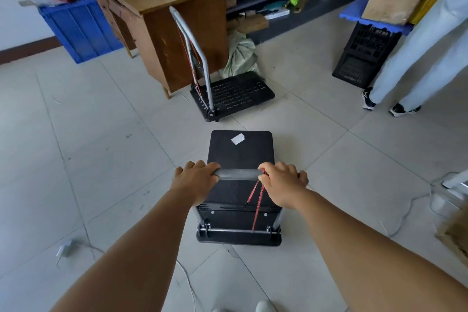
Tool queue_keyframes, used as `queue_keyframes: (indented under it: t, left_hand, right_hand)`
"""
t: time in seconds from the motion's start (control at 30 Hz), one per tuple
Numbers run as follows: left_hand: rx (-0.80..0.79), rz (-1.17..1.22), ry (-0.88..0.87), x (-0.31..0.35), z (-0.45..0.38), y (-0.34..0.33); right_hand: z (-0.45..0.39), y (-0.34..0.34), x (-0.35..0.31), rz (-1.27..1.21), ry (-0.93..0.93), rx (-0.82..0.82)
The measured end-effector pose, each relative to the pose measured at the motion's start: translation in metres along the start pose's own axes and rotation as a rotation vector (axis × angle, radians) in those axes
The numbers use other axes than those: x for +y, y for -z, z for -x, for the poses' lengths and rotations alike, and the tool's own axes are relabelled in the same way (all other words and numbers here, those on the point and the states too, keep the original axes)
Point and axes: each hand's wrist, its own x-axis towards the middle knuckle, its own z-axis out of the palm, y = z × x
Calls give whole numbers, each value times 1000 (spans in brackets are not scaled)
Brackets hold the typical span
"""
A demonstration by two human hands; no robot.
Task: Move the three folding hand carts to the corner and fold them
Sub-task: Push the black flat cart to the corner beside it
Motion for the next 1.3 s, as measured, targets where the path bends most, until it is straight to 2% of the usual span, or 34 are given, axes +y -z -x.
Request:
queue_keyframes:
  t: [0.77,1.3]
  left_hand:
    - [21,195,409,-29,45,-11]
    - [95,264,558,-102,46,-10]
  right_hand:
    - [-47,1,-49,138,364,-73]
    - [-90,-2,-141,250,467,-136]
